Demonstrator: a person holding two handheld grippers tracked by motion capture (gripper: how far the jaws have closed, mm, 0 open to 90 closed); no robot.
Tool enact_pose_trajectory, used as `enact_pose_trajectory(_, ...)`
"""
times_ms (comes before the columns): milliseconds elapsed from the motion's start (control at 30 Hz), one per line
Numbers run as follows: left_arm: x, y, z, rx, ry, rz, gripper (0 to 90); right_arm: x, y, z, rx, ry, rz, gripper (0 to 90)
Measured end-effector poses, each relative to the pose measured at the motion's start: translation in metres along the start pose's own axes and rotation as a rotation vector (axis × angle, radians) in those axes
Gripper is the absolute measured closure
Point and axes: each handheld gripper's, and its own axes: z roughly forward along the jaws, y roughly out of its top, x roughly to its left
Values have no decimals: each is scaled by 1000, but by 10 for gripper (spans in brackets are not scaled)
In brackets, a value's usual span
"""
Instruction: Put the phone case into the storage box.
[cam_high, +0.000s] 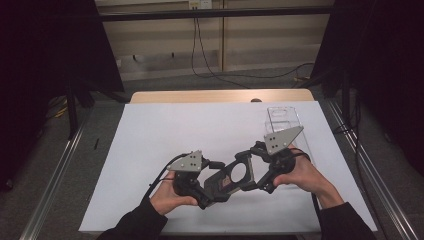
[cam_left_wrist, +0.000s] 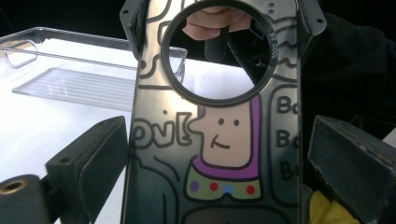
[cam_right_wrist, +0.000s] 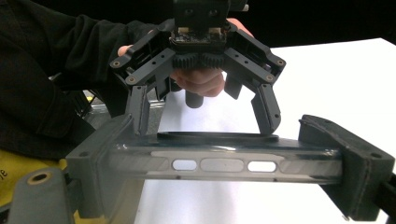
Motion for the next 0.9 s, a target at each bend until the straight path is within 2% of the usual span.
enact_pose_trajectory(133, 0, 0, -1, 7, 17, -7, 29, 0, -1, -1, 10, -15, 7, 119)
enact_pose_trajectory(267, 0, 0, -3, 19, 38, -11, 30, -2, -1, -5, -2, -37, 16, 119)
enact_pose_trajectory(367, -2, 1, -5, 36, 82, 30, 28, -3, -1, -9, 5, -68, 29, 119)
enact_pose_trajectory(533, 0, 1, -9, 55, 128, 58, 30, -5, -2, -13, 11, -110, 54, 119)
enact_pose_trajectory(567, 2, -1, -10, 50, 148, 46, 29, -6, -2, -13, 13, -119, 60, 119)
enact_pose_trajectory(633, 4, -3, -12, 48, 165, 26, 29, -7, -3, -14, 18, -137, 69, 119)
enact_pose_trajectory(700, 5, -3, -13, 49, 172, 22, 29, -8, -4, -15, 19, -148, 75, 119)
enact_pose_trajectory(767, 6, -5, -15, 44, 211, 13, 29, -10, -5, -17, 20, -163, 87, 119)
enact_pose_trajectory(900, 6, -5, -18, 36, 224, 15, 29, -11, -6, -20, 17, -195, 104, 119)
